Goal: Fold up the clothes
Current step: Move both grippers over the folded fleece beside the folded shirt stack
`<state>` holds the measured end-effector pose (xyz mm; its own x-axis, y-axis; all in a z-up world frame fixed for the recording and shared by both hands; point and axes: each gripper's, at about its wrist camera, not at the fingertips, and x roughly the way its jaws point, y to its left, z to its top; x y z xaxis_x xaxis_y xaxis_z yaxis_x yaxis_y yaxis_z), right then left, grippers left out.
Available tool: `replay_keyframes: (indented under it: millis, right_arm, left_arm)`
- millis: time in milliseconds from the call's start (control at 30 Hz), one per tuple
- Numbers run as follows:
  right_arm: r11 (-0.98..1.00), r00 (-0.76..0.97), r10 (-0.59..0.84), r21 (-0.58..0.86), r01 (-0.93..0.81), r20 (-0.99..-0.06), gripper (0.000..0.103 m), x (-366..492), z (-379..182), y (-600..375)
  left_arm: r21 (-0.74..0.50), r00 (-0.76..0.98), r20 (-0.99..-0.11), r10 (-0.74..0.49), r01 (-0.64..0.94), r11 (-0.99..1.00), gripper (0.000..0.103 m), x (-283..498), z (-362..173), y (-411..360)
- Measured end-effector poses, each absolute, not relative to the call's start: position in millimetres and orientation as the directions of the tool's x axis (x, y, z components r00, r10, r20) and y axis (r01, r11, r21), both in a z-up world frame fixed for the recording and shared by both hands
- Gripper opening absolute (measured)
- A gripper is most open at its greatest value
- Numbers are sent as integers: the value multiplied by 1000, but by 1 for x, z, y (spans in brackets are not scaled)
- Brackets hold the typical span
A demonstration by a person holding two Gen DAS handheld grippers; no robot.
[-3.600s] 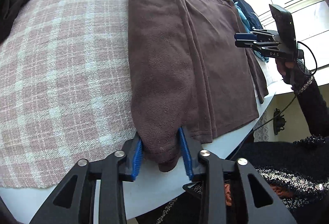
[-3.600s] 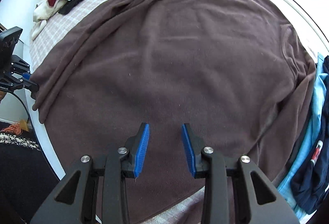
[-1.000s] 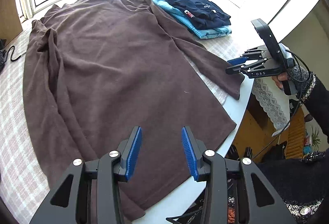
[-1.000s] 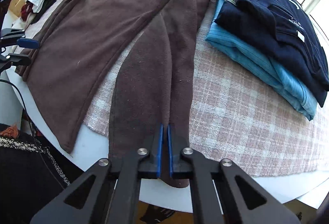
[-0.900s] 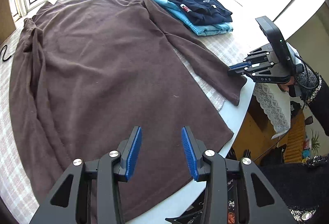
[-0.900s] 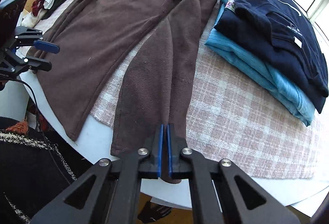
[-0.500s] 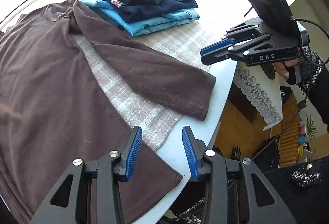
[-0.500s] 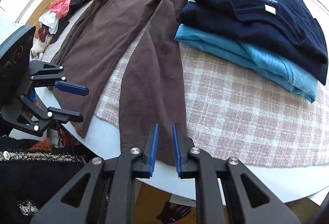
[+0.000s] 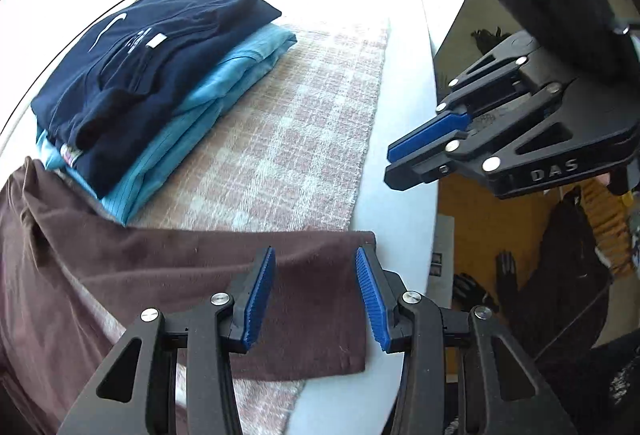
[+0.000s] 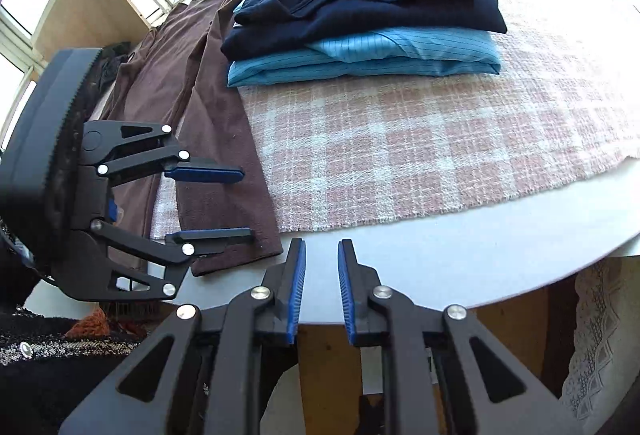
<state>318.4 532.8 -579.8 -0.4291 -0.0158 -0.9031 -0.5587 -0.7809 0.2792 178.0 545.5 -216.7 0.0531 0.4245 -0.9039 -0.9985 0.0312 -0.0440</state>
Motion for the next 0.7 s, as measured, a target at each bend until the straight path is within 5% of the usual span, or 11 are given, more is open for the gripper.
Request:
replay_keyframes:
  millis: [67, 133, 233, 367, 433, 700]
  right_arm:
    - [-772, -454, -2, 291, -566, -891, 19, 303, -586, 535]
    - [-777, -487, -14, 316, -544, -873, 21, 279, -584, 539]
    - [-808, -489, -47, 321, -494, -871, 35, 248, -583, 539]
    - [-862, -401, -103, 282, -420, -910, 35, 192, -625, 527]
    - [-884, -366, -144, 286, -371, -920, 35, 168, -640, 512]
    - [-936, -281, -90, 177, -304, -956, 35, 121, -701, 480]
  left_arm:
    - [-48, 67, -923, 380, -997, 58, 37, 177, -230, 555]
    - [-104, 115, -928, 354, -993, 49, 14, 171, -238, 557]
    - [-209, 193, -900, 392, -978, 0, 7, 159, -231, 545]
    - [-290, 229, -840, 491, -956, -51, 11, 147, -198, 506]
    - [-285, 202, -831, 518, -955, -85, 31, 140, -185, 479]
    - [-208, 49, -881, 470, -933, -293, 32, 45, -182, 405]
